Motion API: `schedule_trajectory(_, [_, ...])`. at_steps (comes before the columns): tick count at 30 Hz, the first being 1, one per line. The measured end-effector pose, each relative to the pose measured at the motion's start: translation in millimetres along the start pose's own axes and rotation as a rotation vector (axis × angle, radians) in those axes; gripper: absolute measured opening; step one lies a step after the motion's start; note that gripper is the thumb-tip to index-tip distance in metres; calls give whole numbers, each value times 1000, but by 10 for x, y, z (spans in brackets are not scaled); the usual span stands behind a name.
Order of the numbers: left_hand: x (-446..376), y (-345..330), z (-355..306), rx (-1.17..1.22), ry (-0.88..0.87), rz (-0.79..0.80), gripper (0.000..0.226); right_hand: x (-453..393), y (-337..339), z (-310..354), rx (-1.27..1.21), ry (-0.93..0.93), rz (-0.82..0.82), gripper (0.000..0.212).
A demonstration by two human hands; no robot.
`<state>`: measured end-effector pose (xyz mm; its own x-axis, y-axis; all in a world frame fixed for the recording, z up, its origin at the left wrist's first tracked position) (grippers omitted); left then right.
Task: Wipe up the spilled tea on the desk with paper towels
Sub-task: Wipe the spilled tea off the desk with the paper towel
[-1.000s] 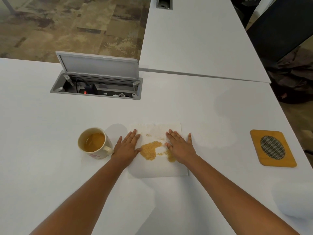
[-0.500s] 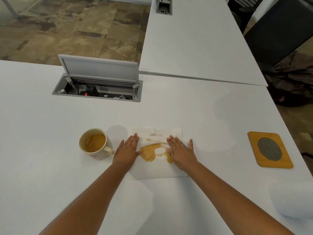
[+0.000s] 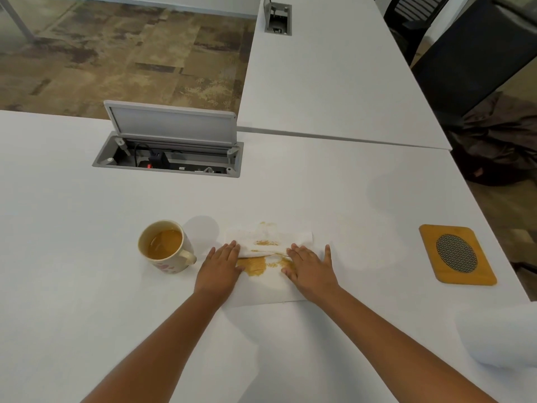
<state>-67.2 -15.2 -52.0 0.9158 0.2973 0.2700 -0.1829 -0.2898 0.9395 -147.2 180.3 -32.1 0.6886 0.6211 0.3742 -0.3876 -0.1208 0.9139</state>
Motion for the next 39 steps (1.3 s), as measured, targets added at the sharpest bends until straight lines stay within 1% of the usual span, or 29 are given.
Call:
schedule_trajectory(4, [121,-103,13,31,10,35,60,23,-29,40,-17,-71,32,63])
schedule_trajectory(8, [84,-111,29,0,2,63,59,-172,4,192,-244,-184,142,76])
schedule_trajectory(10, [-29,-49,8,-5,13,86,57,-269,51,185,-256,-189,156,77])
schedule_trajectory(13, [-177,24,-31,-5,29,110,57,-366,84,87,-251,-195,136,76])
schedule_trajectory(17, [-288,59,-96,11,50,88,52,-538,160,58,-317,-195,139,75])
schedule_trajectory(20, [-388,112,-127,-1,37,64,48,-679,248,133,-376,-132,148,63])
schedule_trajectory(22, [-440,150,-136,-15,26,54,53,-747,281,271,-393,-46,169,57])
schedule_trajectory(25, [-464,178,-124,-32,24,47,51,-780,249,562,-296,111,198,53])
schedule_trajectory(27, [-420,171,-99,-22,46,37,47,-751,183,687,-222,169,191,52])
schedule_trajectory(32, [-174,73,-123,76,95,0,45,-644,79,630,-108,242,162,51])
schedule_trajectory(36, [-54,42,-78,98,87,-26,51,-704,98,575,-52,241,228,56])
schedule_trajectory(39, [114,-16,16,128,130,-43,54,-700,94,577,-81,205,252,57])
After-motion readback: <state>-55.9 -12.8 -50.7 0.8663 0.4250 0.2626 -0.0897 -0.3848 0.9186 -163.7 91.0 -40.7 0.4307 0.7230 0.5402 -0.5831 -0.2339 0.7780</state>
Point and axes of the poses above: each hand's wrist, its own x-axis away from the middle knuckle, its own y-axis out of the back of the hand, z = x × y, the point moved 3 cm from there along -x, towards the middle knuckle, and after that the axes turned 6 degrees about y, right-handed, at the moved point
